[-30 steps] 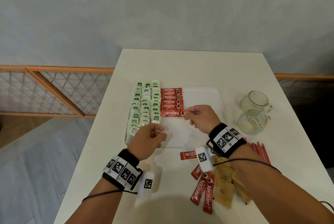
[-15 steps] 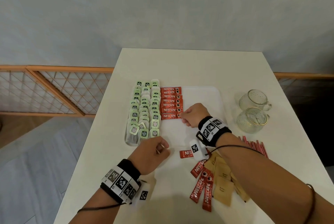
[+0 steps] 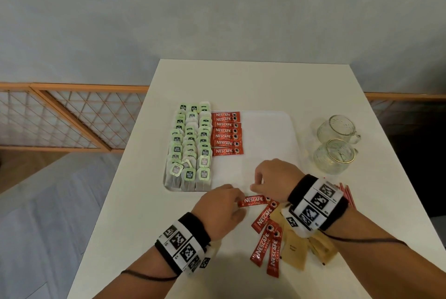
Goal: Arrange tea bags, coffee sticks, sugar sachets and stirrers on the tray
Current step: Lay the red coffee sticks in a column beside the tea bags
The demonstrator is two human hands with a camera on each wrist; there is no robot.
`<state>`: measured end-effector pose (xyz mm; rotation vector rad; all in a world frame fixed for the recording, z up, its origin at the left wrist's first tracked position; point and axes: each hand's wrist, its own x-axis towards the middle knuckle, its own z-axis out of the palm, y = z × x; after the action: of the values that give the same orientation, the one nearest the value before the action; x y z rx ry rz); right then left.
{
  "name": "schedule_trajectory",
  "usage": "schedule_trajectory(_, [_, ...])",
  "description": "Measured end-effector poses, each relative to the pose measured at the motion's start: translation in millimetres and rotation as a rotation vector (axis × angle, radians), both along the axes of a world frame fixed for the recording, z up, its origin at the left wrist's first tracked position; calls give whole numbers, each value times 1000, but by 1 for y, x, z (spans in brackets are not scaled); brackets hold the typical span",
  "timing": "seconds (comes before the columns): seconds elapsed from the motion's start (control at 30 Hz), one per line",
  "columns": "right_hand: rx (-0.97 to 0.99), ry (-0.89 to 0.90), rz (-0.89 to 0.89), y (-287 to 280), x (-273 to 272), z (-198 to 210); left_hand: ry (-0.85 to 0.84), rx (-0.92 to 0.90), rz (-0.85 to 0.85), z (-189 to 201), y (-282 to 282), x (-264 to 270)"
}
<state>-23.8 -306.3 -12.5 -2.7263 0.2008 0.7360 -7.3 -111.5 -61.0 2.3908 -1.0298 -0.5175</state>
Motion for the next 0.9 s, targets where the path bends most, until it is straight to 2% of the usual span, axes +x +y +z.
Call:
schedule_trajectory(0.2, [-101, 80, 186, 4, -28, -3, -138, 104, -137, -1, -20, -8])
schedule_trajectory(0.4, [-141, 111, 294, 8, -38, -15, -214, 261, -125, 3, -28, -9])
schedule_trajectory(0.53, [-121, 95, 314, 12, -38, -14, -124, 306, -65, 3, -24, -5])
schedule_trajectory(0.67, [-25, 71, 297, 14, -35, -17, -8, 336, -79, 8, -14, 2])
schedule_trajectory(0.9, [163, -55, 270, 12, -29, -14, 316, 154, -83, 10, 17, 14])
